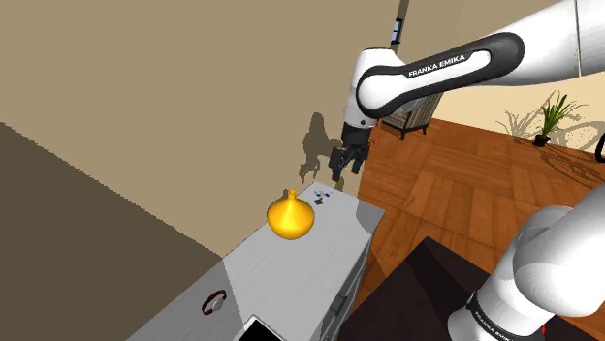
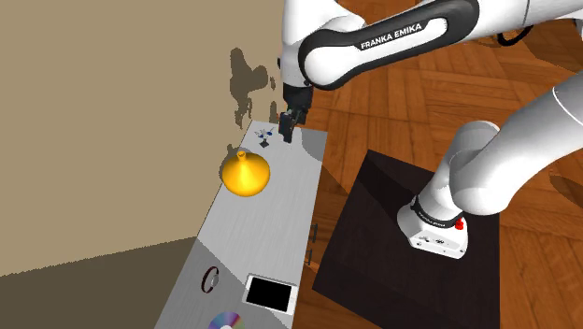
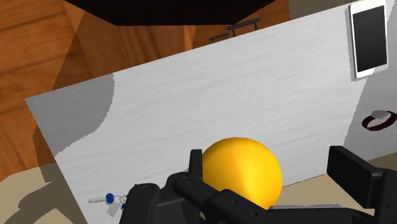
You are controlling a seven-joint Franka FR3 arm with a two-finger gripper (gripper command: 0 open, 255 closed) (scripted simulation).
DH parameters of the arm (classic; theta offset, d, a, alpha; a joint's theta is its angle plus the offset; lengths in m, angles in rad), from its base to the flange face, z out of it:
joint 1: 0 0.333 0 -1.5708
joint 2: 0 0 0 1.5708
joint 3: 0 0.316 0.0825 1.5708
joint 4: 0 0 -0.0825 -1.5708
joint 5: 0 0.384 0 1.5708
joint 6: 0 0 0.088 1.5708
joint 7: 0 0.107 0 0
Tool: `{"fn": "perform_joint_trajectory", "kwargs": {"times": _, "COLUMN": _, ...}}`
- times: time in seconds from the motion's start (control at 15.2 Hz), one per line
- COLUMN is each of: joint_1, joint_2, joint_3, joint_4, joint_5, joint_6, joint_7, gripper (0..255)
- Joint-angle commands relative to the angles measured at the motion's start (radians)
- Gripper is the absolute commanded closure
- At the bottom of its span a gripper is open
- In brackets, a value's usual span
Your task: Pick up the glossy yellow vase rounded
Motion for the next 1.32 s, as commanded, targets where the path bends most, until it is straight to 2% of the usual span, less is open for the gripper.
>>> {"fn": "perform_joint_trajectory", "kwargs": {"times": 0.0, "joint_1": 0.006, "joint_2": 0.085, "joint_3": 0.005, "joint_4": 0.034, "joint_5": 0.010, "joint_6": 0.059, "joint_7": -0.004, "gripper": 0}}
{"fn": "perform_joint_trajectory", "kwargs": {"times": 0.46, "joint_1": 0.020, "joint_2": 0.350, "joint_3": 0.015, "joint_4": 0.185, "joint_5": 0.039, "joint_6": 0.195, "joint_7": -0.027, "gripper": 0}}
{"fn": "perform_joint_trajectory", "kwargs": {"times": 0.92, "joint_1": 0.030, "joint_2": 0.617, "joint_3": 0.028, "joint_4": 0.400, "joint_5": 0.056, "joint_6": 0.269, "joint_7": -0.043, "gripper": 0}}
{"fn": "perform_joint_trajectory", "kwargs": {"times": 1.25, "joint_1": 0.030, "joint_2": 0.663, "joint_3": 0.031, "joint_4": 0.401, "joint_5": 0.061, "joint_6": 0.315, "joint_7": -0.052, "gripper": 0}}
